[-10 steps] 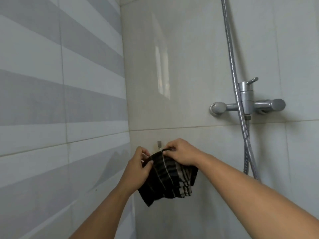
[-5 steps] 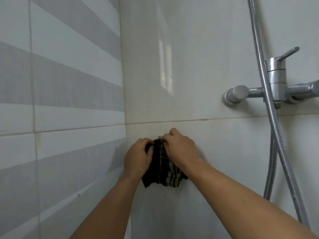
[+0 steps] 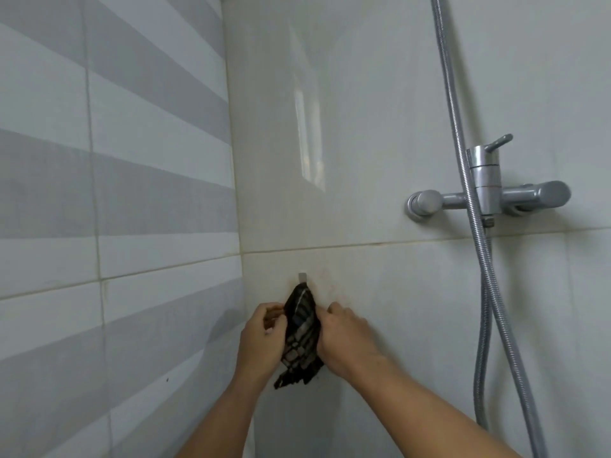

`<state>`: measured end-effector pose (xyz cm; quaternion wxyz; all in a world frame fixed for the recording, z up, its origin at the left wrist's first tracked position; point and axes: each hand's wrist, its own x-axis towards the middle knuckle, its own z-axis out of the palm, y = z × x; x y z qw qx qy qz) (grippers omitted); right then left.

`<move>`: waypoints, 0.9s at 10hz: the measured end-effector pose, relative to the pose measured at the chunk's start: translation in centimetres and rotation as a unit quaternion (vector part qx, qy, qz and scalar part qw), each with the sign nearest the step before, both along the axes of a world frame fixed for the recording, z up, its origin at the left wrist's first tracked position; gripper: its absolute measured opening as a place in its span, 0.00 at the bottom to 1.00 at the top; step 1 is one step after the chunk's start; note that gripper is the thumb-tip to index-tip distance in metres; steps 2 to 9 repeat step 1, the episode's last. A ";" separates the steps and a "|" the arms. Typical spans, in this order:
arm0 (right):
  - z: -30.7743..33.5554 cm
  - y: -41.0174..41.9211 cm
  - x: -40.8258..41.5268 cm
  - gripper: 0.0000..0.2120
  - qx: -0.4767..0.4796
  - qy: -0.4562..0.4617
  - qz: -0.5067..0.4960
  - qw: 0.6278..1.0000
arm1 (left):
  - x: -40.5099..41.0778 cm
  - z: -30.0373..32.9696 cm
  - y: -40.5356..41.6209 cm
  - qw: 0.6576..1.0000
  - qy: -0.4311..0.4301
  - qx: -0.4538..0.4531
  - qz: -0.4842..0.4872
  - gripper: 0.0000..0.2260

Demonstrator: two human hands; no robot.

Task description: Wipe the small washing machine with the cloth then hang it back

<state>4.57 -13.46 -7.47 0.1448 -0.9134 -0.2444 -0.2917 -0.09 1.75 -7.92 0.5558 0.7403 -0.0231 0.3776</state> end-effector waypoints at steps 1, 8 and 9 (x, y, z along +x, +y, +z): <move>-0.1 -1.2 -1.7 0.24 -0.003 0.039 -0.015 0.999 | -2.1 -2.0 -0.8 0.994 -0.024 0.053 0.093 0.09; -0.1 -1.2 -1.7 0.24 -0.003 0.039 -0.015 0.999 | -2.1 -2.0 -0.8 0.994 -0.024 0.053 0.093 0.09; -0.1 -1.2 -1.7 0.24 -0.003 0.039 -0.015 0.999 | -2.1 -2.0 -0.8 0.994 -0.024 0.053 0.093 0.09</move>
